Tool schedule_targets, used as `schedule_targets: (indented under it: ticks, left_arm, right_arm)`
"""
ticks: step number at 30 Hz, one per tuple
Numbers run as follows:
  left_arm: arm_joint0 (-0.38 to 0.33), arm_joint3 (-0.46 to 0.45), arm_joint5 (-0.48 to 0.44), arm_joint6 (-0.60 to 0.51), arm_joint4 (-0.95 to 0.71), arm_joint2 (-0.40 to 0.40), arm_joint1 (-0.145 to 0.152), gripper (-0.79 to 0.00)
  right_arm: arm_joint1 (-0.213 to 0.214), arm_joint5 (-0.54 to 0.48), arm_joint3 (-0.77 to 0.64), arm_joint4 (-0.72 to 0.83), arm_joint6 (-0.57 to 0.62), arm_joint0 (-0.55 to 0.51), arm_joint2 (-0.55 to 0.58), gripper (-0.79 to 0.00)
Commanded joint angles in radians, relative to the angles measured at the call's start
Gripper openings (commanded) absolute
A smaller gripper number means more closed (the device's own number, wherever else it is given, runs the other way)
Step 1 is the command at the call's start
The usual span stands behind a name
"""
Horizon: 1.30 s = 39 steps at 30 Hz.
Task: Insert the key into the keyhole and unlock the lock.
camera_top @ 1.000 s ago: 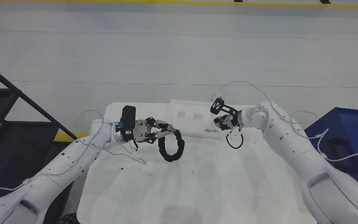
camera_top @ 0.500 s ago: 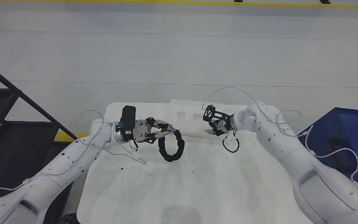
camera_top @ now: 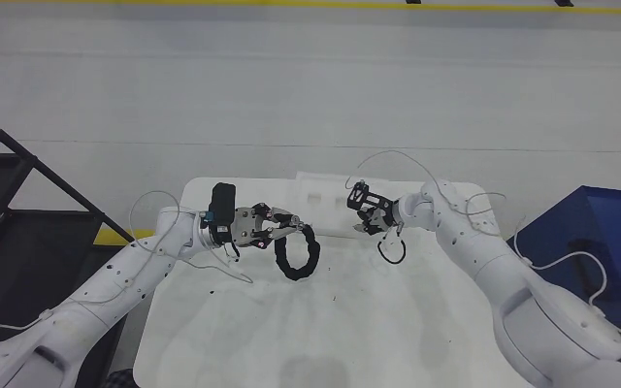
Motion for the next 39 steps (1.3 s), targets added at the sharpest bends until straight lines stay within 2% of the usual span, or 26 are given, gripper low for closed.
schedule_targets:
  ticks: [1, 7, 9, 10, 12, 13, 33, 35, 39]
  left_arm:
    - [0.000, 0.000, 0.000, 0.000, 0.000, 0.000, 0.000, -0.785]
    - [0.000, 0.000, 0.000, 0.000, 0.000, 0.000, 0.000, -0.785]
    - [0.000, 0.000, 0.000, 0.000, 0.000, 0.000, 0.000, -0.785]
    - [0.000, 0.000, 0.000, 0.000, 0.000, 0.000, 0.000, -0.785]
    - [0.000, 0.000, 0.000, 0.000, 0.000, 0.000, 0.000, -0.785]
    - [0.000, 0.000, 0.000, 0.000, 0.000, 0.000, 0.000, -0.785]
    - [0.000, 0.000, 0.000, 0.000, 0.000, 0.000, 0.000, -0.785]
    - [0.000, 0.000, 0.000, 0.000, 0.000, 0.000, 0.000, -0.785]
    - [0.000, 0.000, 0.000, 0.000, 0.000, 0.000, 0.000, -0.785]
  right_arm:
    - [-0.008, -0.003, 0.018, -0.001, -0.002, 0.003, -0.003, -0.533]
    - [-0.031, 0.003, 0.065, 0.000, -0.008, 0.009, -0.007, -0.554]
    - [-0.038, 0.007, 0.080, 0.004, -0.014, 0.010, -0.006, -0.594]
    - [-0.041, 0.009, 0.088, 0.007, -0.016, 0.011, -0.005, -0.631]
    - [-0.048, 0.016, 0.105, 0.017, -0.019, 0.012, -0.001, -0.770]
    - [-0.051, 0.021, 0.113, 0.022, -0.020, 0.013, 0.001, -0.785]
    - [-0.075, -0.014, 0.155, -0.009, -0.046, 0.036, 0.010, -0.785]
    - [-0.075, -0.017, 0.155, -0.015, -0.054, 0.035, 0.010, -0.597]
    - [-0.078, -0.018, 0.163, -0.018, -0.074, 0.031, 0.014, -0.619]
